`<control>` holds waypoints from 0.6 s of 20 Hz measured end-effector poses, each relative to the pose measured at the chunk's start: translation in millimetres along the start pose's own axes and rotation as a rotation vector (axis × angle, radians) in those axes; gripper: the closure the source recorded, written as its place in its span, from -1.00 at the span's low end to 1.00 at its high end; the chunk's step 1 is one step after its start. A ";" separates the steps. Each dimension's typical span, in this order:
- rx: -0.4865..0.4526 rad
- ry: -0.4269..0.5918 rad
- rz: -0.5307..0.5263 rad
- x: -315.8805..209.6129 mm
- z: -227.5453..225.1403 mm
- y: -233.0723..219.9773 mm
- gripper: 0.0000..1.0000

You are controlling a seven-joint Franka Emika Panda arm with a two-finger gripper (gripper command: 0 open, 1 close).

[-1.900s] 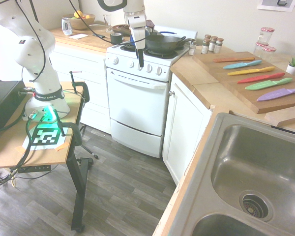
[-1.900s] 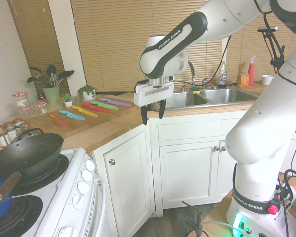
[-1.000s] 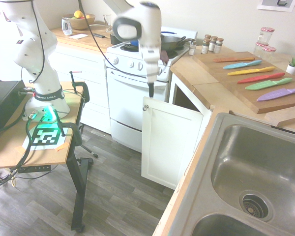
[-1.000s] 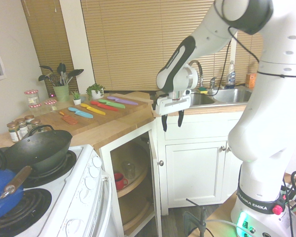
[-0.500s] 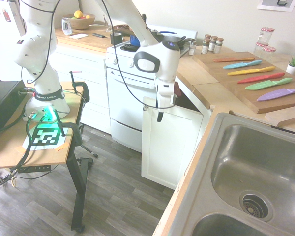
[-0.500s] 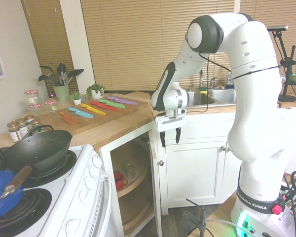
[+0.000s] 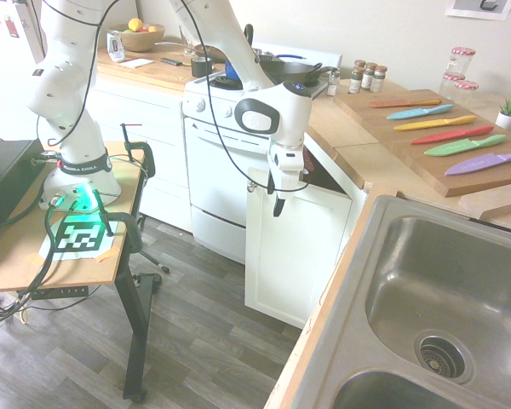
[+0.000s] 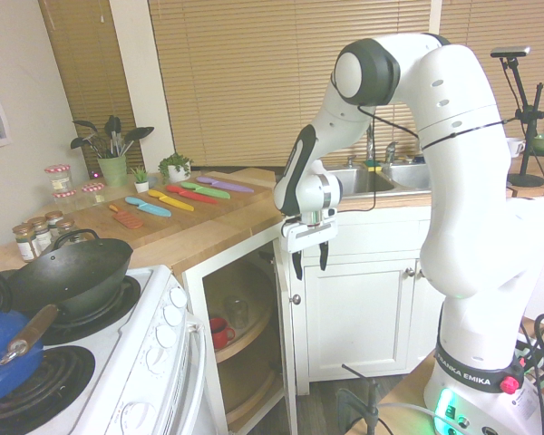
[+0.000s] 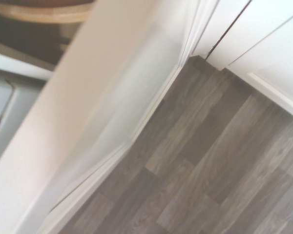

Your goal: Close the cabinet

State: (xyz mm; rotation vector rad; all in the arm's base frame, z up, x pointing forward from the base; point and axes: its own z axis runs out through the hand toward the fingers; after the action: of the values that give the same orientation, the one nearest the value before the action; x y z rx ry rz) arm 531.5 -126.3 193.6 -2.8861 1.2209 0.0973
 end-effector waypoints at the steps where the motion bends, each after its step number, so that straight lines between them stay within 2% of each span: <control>1: -0.005 0.002 -0.009 -1.1 0.3 -1.2 -1.00; 3: -0.011 0.006 -0.018 -1.9 0.2 -2.2 -1.00; 4: -0.012 0.006 -0.020 -1.9 0.2 -2.2 1.00; 12: -0.027 0.014 -0.061 -4.2 -0.1 -6.0 1.00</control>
State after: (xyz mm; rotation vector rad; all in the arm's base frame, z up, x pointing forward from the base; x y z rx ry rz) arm 532.9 -119.0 193.9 -2.9495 1.1414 0.0935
